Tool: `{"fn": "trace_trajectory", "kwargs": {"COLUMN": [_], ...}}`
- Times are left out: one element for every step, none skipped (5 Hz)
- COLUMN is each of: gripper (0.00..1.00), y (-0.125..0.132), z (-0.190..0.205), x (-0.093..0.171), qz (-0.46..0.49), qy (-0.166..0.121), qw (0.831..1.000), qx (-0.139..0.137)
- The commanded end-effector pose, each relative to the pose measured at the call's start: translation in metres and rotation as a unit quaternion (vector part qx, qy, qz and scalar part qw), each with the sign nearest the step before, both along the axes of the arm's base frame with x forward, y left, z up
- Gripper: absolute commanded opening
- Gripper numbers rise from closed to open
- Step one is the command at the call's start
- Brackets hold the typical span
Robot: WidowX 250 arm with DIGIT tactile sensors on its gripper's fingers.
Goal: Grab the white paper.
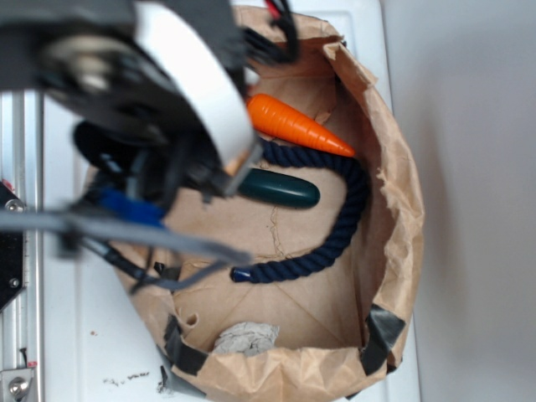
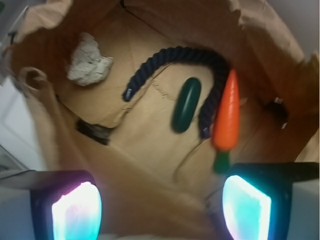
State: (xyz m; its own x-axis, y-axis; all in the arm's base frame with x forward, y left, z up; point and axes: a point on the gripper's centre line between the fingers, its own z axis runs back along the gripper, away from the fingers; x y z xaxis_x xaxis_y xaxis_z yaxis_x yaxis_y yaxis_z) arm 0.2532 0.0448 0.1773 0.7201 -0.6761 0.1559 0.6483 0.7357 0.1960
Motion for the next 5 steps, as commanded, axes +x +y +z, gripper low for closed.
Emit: {"fn": "trace_trajectory", "kwargs": {"gripper": [1.0,1.0,1.0,1.0,1.0], "y": [-0.021,-0.042,-0.054,-0.072,-0.075], "z": [-0.011,-0.039,-0.066,-0.071,-0.071], "x": [0.054,0.059,0.058,0.034,0.029], "qz": [-0.025,-0.056,-0.079,-0.131,-0.113], "qy": [-0.062,-0.044,-0.001,0.033,0.032], "qw": [0.997,0.996,0.994,0.988,0.991], "qx": [-0.029,-0.05,-0.071,-0.079,-0.06]}}
